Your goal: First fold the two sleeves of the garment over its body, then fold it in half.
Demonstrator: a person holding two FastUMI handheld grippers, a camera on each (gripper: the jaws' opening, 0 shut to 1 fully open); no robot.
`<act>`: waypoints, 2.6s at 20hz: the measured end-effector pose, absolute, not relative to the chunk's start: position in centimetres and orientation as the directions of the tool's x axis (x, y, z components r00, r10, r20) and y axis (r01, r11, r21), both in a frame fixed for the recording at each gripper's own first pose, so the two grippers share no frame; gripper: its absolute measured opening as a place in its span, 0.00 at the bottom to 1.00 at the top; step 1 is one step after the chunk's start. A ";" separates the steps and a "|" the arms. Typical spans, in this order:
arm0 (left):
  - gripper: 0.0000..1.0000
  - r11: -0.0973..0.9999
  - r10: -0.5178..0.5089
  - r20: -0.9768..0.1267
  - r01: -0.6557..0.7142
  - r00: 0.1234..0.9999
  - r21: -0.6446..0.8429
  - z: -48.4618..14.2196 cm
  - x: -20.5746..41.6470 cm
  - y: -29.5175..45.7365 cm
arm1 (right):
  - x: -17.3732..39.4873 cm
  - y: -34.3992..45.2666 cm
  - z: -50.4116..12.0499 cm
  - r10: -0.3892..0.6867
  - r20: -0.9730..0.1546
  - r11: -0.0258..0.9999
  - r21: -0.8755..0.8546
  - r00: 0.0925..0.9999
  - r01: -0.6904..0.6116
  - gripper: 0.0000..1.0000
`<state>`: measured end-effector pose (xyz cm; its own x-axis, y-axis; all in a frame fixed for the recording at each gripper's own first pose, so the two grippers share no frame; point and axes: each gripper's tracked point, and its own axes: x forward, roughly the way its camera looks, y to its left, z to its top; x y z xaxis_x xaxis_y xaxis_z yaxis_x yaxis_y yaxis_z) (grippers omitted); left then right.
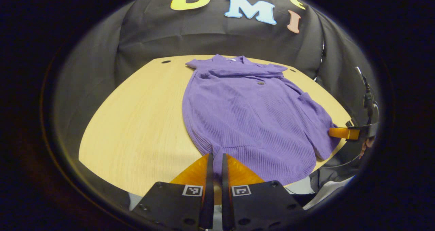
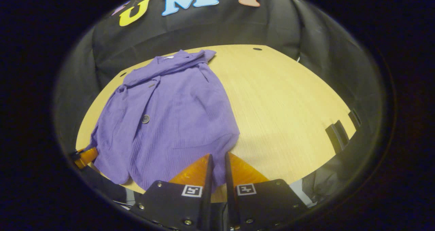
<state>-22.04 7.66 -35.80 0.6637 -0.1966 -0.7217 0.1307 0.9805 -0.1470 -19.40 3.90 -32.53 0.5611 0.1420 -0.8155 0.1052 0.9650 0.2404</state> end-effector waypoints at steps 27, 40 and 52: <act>0.07 0.924 -0.273 -0.484 0.087 0.831 -0.372 -16.0 -2.4 6.9 | 1.5 2.5 -12.3 0.303 -0.503 0.903 0.423 0.810 -0.076 0.06; 0.07 0.929 -0.188 -0.499 -0.013 0.846 -0.371 -17.7 17.6 9.4 | 21.3 2.0 -14.7 0.327 -0.513 0.880 0.472 0.794 -0.057 0.06; 0.06 0.953 -0.057 -0.506 -0.103 0.860 -0.283 -23.8 29.8 11.5 | 33.5 3.3 -20.9 0.310 -0.561 0.890 0.456 0.768 -0.025 0.05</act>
